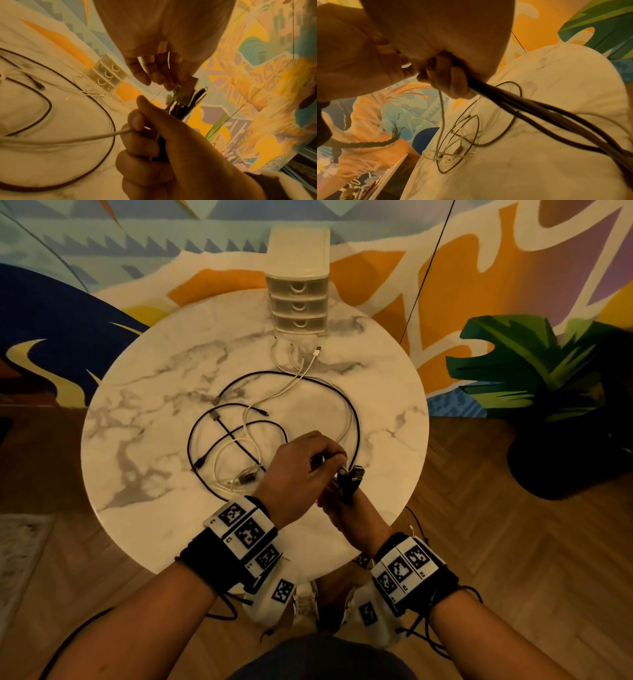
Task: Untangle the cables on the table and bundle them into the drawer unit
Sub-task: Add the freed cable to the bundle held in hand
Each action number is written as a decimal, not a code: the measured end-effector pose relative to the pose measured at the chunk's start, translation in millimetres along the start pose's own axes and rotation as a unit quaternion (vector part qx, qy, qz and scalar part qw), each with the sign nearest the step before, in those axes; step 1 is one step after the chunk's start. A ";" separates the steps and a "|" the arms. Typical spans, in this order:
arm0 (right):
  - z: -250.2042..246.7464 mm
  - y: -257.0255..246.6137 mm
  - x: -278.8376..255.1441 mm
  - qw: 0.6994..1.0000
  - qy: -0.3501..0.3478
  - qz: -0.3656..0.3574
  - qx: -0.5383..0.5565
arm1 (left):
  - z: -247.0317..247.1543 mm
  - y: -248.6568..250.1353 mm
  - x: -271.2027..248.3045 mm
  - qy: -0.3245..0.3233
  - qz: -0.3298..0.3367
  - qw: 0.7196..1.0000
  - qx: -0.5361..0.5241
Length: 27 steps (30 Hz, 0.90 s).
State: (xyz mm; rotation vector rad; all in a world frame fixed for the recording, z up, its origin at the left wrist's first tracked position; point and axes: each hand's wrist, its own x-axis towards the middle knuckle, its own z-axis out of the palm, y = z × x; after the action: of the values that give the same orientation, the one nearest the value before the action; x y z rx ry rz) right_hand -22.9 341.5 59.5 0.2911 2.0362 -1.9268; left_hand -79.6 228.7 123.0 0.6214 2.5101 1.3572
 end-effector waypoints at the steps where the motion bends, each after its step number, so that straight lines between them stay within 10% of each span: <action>1: 0.4 0.5 0.9 1.000 0.010 -0.007 -0.001 | 0.2 0.9 0.2 -0.007 0.002 1.000 -0.001; 15: -7.1 0.9 -2.4 0.996 0.072 -0.049 0.005 | 6.3 -12.8 -2.2 -0.051 -0.024 0.997 -0.057; 19: -17.9 -2.1 5.9 0.984 0.165 -0.059 0.041 | 20.5 -31.5 -12.0 -0.117 -0.122 0.978 -0.119; 27: -41.2 -6.3 2.2 0.920 0.102 0.026 0.378 | 45.6 -138.0 -71.3 -0.254 -0.147 0.933 0.208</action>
State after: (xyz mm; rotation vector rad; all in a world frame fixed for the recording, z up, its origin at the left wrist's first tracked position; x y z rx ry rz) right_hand -31.0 381.9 66.1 0.7365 1.2584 -2.6595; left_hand -34.6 162.8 -17.9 0.5501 2.3278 0.4755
